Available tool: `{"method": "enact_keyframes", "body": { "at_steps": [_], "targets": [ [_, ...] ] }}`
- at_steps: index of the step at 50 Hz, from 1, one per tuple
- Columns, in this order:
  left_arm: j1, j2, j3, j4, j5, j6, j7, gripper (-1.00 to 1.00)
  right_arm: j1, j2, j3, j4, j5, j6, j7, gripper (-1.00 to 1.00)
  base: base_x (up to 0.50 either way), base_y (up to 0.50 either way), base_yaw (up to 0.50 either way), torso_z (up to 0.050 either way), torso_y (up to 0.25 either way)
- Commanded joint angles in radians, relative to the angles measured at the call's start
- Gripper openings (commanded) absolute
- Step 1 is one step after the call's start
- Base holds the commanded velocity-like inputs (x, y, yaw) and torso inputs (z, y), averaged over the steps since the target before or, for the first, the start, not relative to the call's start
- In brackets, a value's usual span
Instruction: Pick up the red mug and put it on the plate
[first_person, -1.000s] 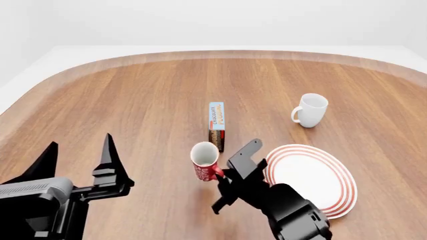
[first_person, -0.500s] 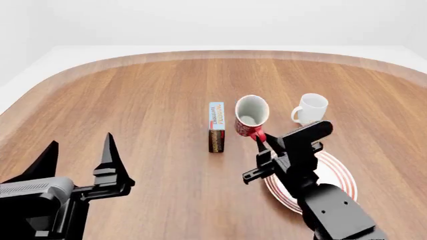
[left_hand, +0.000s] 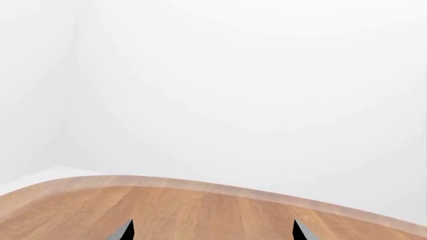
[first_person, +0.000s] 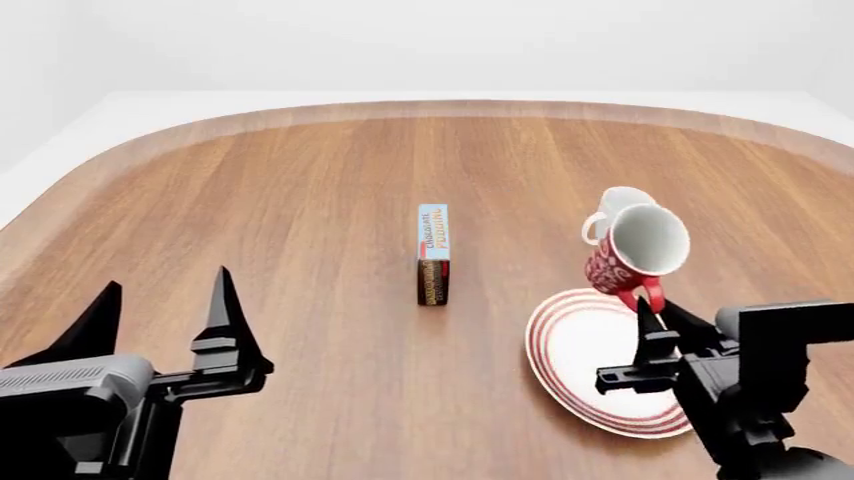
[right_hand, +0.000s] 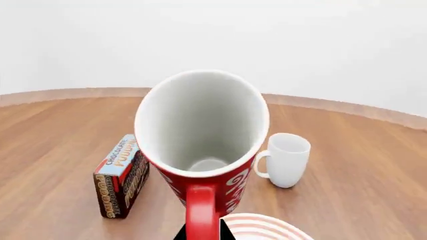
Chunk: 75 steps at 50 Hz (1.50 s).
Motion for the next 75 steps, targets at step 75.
{"method": "enact_keyframes", "body": {
  "at_steps": [75],
  "targets": [
    [0.011, -0.037, -0.007, 0.021, -0.046, 0.013, -0.036, 1.00, 0.249, -0.012, -0.236, 0.596, -0.127, 0.033, -0.055, -1.00, 0.00, 0.00, 0.00, 0.000, 0.000]
  ]
}}
